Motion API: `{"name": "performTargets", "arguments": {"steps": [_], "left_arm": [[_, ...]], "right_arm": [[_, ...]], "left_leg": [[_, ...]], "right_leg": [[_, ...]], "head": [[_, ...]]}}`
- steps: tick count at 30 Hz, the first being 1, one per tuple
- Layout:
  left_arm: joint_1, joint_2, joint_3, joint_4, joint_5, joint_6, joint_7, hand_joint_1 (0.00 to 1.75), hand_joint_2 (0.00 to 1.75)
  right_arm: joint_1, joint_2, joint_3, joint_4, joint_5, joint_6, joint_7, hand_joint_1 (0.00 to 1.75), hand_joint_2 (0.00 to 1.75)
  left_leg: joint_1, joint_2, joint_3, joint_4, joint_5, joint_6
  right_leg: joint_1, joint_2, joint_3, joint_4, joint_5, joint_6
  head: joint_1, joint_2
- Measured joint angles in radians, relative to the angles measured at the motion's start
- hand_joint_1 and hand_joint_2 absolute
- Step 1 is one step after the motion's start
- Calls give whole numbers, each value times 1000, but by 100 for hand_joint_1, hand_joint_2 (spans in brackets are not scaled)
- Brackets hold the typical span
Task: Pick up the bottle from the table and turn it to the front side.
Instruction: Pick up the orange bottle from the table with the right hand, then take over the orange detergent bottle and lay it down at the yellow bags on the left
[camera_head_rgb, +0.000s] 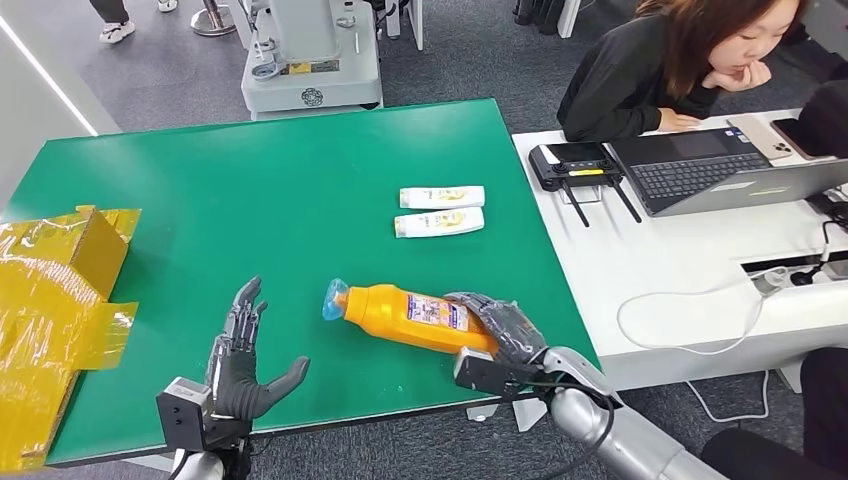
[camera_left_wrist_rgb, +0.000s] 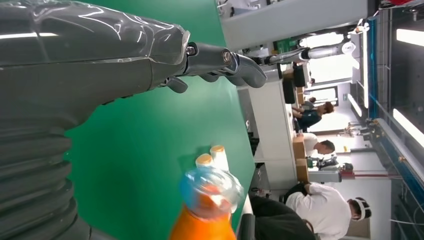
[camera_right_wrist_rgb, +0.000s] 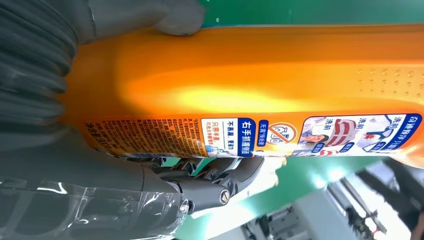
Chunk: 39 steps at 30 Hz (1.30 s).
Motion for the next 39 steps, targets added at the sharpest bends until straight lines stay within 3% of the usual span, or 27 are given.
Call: {"name": "performTargets", "arguments": {"steps": [12, 20, 24, 28, 33, 39], "left_arm": [[-86, 1, 16, 0, 7, 31, -10, 0, 175], [-148, 6, 47, 2, 12, 37, 0, 0, 175], [-185, 9, 63, 4, -7, 23, 12, 0, 175], [-229, 8, 75, 16, -21, 2, 31, 0, 175], [-275, 8, 83, 42, -43, -11, 38, 0, 175], [-325, 9, 89, 62, -71, -9, 47, 0, 175]], "right_arm": [[254, 30, -119, -207, -74, -123, -32, 175, 175], [418, 87, -190, -348, -194, -380, -138, 175, 175], [465, 123, -227, -425, -224, -454, -182, 175, 175], [479, 155, -294, -476, -258, -447, -226, 175, 175], [471, 190, -407, -495, -289, -368, -278, 175, 175], [385, 219, -540, -457, -276, -249, -322, 175, 175]], "left_leg": [[0, 0, -1, 0, 0, 0], [0, 0, -1, 0, 0, 0], [0, 1, -1, 0, 0, 0], [0, 1, -1, 0, 0, 0], [0, 1, -1, 0, 0, 0], [0, 2, -1, 0, 0, 0]], "right_leg": [[0, 0, 0, 0, 0, 0], [0, 0, -1, 0, -1, 1], [0, 1, -1, 0, -1, 1], [0, 1, -1, 0, 0, 0], [0, 1, -1, 0, 0, 0], [0, 2, -1, 0, 1, 1]], "head": [[0, 0], [0, 0], [0, 0], [0, 0], [0, 0], [0, 0]]}}
